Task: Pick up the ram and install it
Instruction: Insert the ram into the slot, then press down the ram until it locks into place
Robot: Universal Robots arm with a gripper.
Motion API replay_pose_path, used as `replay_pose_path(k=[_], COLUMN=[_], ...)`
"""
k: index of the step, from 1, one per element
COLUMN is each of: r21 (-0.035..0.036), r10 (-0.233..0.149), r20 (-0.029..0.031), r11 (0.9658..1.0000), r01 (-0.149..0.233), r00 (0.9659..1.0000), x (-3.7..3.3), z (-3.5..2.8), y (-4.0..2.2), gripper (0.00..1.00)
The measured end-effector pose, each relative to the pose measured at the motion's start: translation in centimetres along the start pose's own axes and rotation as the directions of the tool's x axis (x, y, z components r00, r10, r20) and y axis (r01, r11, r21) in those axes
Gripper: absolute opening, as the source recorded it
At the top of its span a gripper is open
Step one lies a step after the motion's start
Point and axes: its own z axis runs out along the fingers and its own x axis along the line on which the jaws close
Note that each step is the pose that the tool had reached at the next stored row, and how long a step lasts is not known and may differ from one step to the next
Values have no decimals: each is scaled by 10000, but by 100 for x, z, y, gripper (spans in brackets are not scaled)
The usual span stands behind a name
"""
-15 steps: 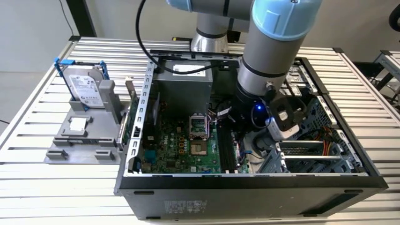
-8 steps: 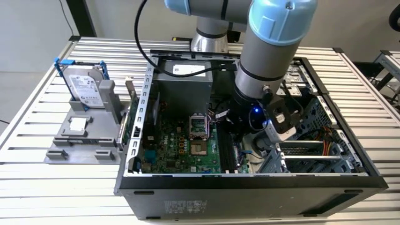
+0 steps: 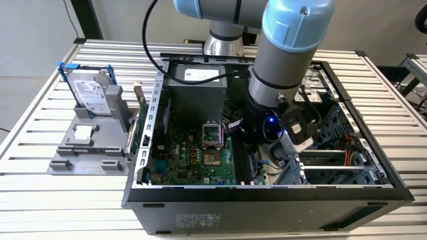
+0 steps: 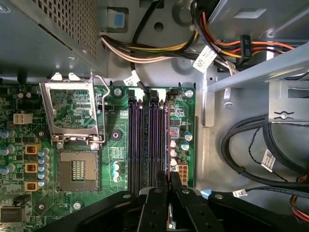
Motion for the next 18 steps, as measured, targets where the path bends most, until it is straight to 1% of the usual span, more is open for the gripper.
replay_pose_path(k=[4, 10, 18], r21=[1, 1, 1], r10=[-1, -6, -7], r20=[0, -1, 0], r11=[10000, 10000, 10000], r01=[1, 6, 7], r00=[10000, 10000, 10000], x=[10, 17, 18], z=[26, 56, 67], y=[-13, -16, 2], gripper=[0, 0, 0])
